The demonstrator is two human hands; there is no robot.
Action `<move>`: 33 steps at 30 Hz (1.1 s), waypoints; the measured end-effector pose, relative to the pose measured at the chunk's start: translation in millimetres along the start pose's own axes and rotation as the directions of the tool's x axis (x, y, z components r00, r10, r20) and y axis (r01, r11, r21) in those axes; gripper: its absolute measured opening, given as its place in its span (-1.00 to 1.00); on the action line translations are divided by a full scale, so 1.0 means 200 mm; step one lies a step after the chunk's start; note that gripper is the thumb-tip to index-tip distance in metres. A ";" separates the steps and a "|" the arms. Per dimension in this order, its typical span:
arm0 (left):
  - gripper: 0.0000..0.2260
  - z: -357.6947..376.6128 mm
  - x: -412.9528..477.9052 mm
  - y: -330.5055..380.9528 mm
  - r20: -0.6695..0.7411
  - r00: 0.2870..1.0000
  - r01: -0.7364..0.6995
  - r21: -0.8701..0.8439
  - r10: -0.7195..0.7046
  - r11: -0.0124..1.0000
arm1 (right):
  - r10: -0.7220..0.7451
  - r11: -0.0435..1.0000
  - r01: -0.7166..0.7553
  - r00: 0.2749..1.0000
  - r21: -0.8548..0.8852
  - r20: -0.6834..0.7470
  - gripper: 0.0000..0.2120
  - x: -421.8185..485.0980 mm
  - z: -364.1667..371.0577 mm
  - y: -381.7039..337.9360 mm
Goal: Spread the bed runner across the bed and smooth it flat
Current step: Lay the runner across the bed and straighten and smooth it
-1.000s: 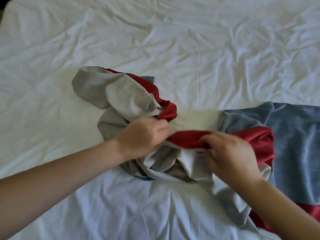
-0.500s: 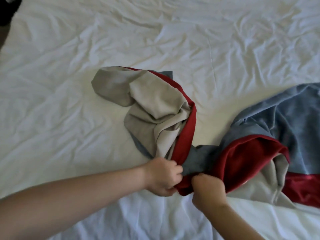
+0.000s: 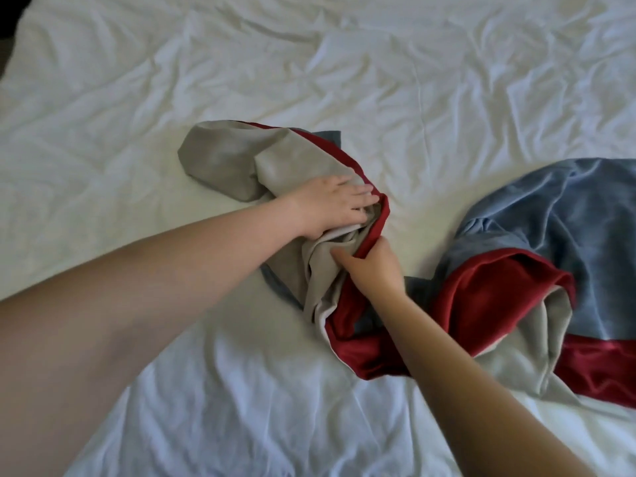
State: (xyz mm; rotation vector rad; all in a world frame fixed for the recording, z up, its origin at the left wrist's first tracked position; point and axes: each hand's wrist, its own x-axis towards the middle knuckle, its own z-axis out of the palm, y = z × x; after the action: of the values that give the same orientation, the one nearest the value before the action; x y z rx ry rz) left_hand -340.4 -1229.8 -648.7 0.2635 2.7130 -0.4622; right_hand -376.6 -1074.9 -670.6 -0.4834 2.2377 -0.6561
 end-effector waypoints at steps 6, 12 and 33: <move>-0.84 0.01 -0.09 0.02 -0.136 0.989 -0.040 0.072 0.049 0.997 | -0.035 0.990 0.052 0.992 0.135 -0.124 -0.75 0.02 0.08 0.00; -0.83 0.08 -0.48 -0.12 -0.410 0.896 0.165 -0.047 -0.170 0.985 | -0.502 0.861 0.503 0.820 -0.072 -0.274 -0.54 -0.13 0.06 -0.22; -0.69 0.18 -0.81 0.08 -0.390 0.803 0.371 -0.264 -0.451 0.890 | -0.634 0.714 0.653 0.756 -0.254 0.161 -0.58 -0.28 0.33 -0.24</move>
State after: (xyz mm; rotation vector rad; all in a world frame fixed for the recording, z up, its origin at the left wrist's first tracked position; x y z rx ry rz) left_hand -176.3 -1246.8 -621.3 -0.3293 3.2483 -0.2967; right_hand -285.2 -1103.8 -651.4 -1.4707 2.0878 -0.6247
